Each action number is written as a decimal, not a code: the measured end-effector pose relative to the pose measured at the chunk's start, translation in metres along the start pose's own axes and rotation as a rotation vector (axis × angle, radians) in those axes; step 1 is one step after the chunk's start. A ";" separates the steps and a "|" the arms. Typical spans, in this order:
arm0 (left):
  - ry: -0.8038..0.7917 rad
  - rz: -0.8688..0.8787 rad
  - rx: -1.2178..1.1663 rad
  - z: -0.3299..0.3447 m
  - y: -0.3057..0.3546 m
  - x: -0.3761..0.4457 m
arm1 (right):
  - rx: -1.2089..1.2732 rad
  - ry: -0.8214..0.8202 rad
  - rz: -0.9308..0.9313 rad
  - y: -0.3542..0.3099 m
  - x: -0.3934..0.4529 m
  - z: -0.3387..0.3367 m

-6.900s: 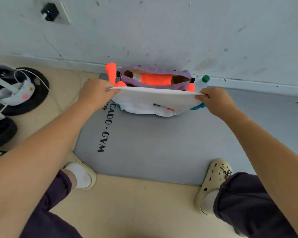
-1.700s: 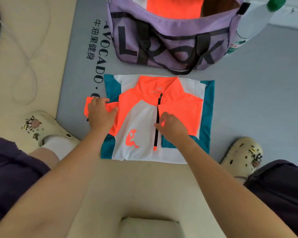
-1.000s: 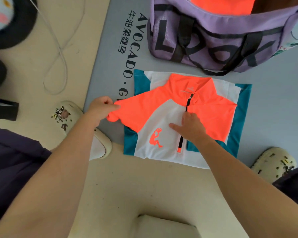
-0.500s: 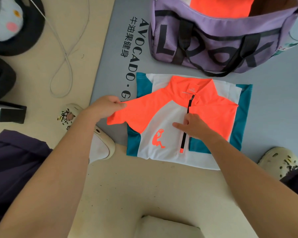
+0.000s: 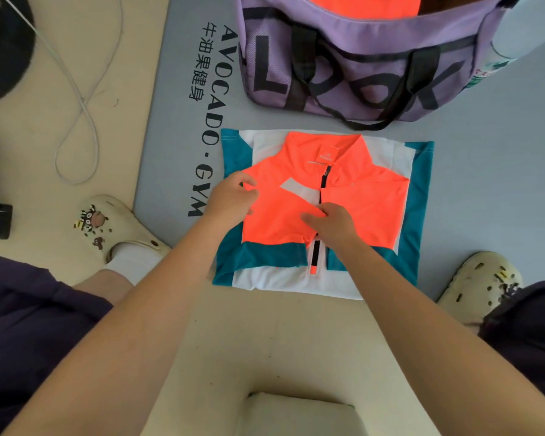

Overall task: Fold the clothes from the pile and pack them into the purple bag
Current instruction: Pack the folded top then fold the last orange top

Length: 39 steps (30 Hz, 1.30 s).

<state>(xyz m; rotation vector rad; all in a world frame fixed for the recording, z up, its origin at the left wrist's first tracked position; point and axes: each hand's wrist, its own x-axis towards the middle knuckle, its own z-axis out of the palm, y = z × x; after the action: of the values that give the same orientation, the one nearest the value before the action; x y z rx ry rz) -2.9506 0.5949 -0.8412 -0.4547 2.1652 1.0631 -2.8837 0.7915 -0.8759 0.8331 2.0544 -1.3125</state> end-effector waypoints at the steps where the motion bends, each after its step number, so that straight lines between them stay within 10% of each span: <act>1: 0.007 0.022 0.071 0.000 -0.009 0.002 | -0.024 0.022 -0.005 0.001 0.002 0.001; 21: 0.228 0.275 0.294 0.002 -0.032 0.038 | -0.058 0.280 -0.116 -0.006 0.007 -0.014; 29: 0.085 0.065 0.430 0.010 -0.065 0.009 | -0.574 0.014 0.159 0.022 -0.029 0.017; 39: 0.207 0.020 0.465 0.019 -0.051 -0.002 | -0.521 -0.153 0.086 0.027 -0.035 -0.004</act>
<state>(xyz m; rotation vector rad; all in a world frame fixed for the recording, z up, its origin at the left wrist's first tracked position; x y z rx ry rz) -2.9119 0.5790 -0.8768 -0.3355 2.5074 0.5077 -2.8406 0.7969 -0.8645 0.5568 2.0706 -0.7126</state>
